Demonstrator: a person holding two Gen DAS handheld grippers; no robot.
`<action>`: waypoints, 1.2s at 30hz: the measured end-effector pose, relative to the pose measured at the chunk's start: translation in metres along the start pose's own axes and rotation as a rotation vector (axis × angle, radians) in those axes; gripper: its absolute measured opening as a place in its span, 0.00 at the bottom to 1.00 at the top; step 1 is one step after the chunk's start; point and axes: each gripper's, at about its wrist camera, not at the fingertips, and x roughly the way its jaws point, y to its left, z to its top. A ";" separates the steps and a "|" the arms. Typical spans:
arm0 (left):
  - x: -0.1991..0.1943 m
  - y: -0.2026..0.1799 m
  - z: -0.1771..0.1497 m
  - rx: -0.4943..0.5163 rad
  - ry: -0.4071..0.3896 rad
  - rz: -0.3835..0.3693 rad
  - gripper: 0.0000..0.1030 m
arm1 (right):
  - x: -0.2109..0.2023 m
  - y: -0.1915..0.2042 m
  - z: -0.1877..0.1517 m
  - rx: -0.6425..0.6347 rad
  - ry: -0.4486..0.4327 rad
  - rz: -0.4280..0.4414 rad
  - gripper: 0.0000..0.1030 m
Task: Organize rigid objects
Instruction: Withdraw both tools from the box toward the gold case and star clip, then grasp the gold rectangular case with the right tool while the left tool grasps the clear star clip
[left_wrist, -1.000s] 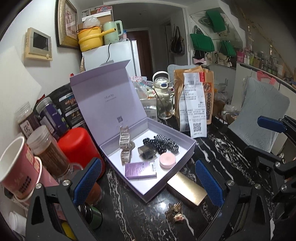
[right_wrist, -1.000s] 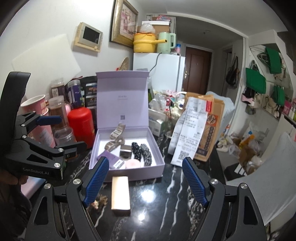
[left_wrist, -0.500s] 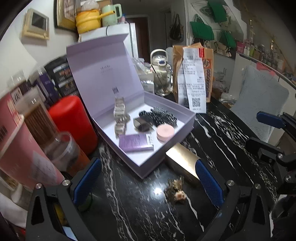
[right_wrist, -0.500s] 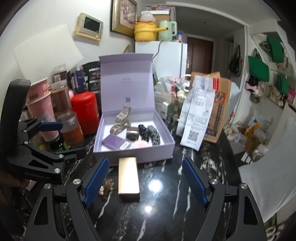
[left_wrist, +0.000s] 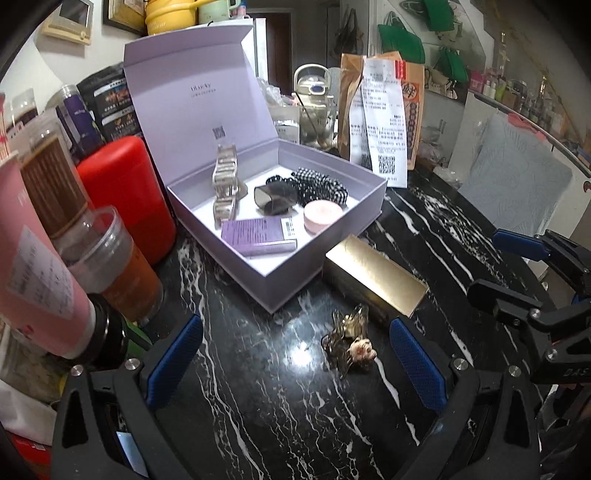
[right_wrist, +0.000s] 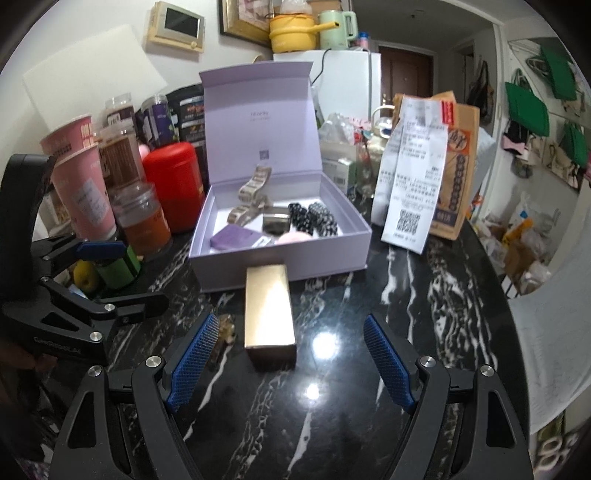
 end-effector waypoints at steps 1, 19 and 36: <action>0.002 0.000 -0.002 0.002 0.008 0.003 1.00 | 0.004 0.000 -0.002 0.002 0.010 0.004 0.80; 0.026 0.007 -0.028 -0.044 0.092 -0.057 1.00 | 0.060 0.004 -0.014 0.029 0.120 0.070 0.79; 0.032 0.005 -0.026 -0.057 0.102 -0.102 1.00 | 0.081 0.005 -0.015 0.002 0.186 0.073 0.44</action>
